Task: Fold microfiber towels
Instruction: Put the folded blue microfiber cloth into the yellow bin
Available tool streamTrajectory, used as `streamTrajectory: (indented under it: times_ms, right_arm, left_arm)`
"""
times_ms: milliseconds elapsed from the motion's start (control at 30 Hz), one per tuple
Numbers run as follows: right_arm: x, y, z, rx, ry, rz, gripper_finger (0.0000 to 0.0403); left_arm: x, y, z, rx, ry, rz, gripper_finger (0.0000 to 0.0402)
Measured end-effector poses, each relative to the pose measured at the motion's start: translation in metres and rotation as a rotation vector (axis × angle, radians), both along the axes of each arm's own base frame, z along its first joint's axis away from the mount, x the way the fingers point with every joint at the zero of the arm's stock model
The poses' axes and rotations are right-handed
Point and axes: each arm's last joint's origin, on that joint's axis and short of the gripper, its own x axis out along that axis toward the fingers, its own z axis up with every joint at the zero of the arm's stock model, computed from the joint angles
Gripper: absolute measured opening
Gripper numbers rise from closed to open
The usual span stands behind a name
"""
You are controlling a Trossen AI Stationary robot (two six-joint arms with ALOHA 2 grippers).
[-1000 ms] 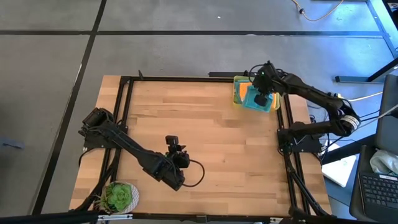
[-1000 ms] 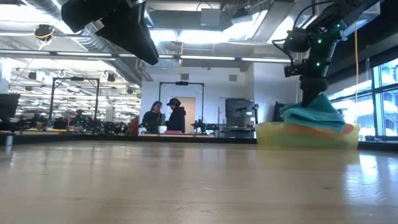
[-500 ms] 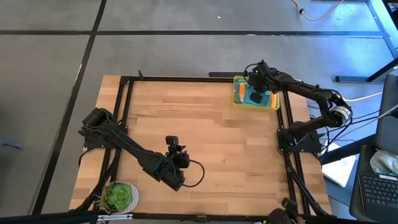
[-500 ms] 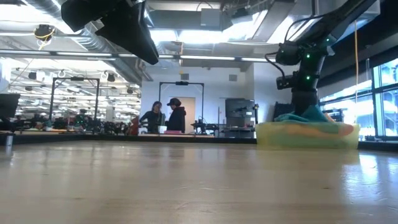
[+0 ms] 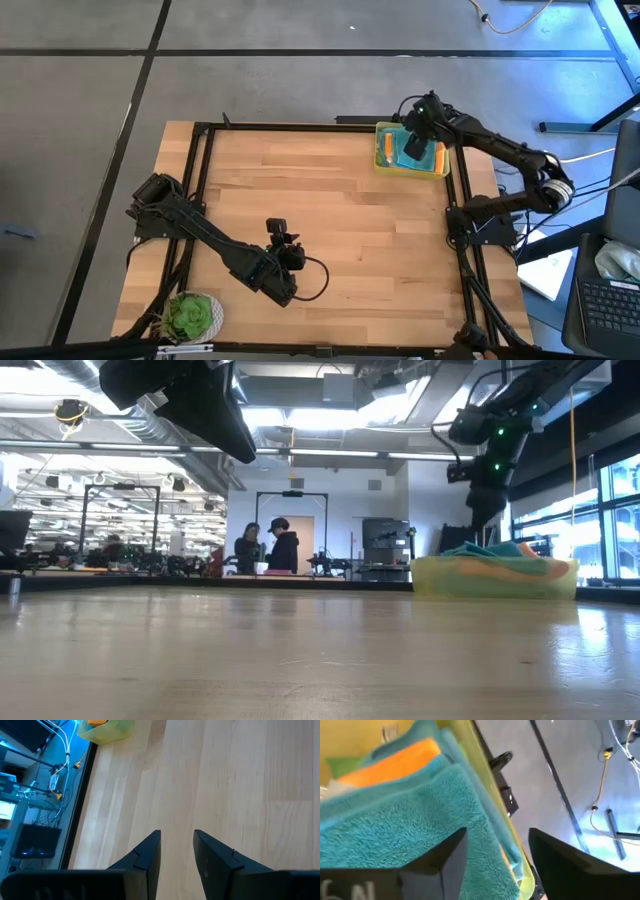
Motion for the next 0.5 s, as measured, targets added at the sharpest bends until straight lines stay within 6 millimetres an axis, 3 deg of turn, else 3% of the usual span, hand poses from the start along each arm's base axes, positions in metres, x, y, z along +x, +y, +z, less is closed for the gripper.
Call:
streamTrajectory:
  times_ms: [100,233,500]
  right_arm:
    - [-0.001,0.008,0.004,0.101,-0.141,0.011,0.0222]
    - [0.004,0.013,-0.008,0.332,-0.312,0.013,0.0194]
    - [0.008,0.009,-0.054,0.499,-0.225,-0.091,0.012]
  left_arm:
    - [0.0,0.0,0.0,0.001,0.0,0.0,0.0108]
    - [0.0,0.0,0.0,0.0,0.0,0.0,0.0108]
    - [0.0,-0.001,0.0,-0.006,-0.008,-0.002,0.0108]
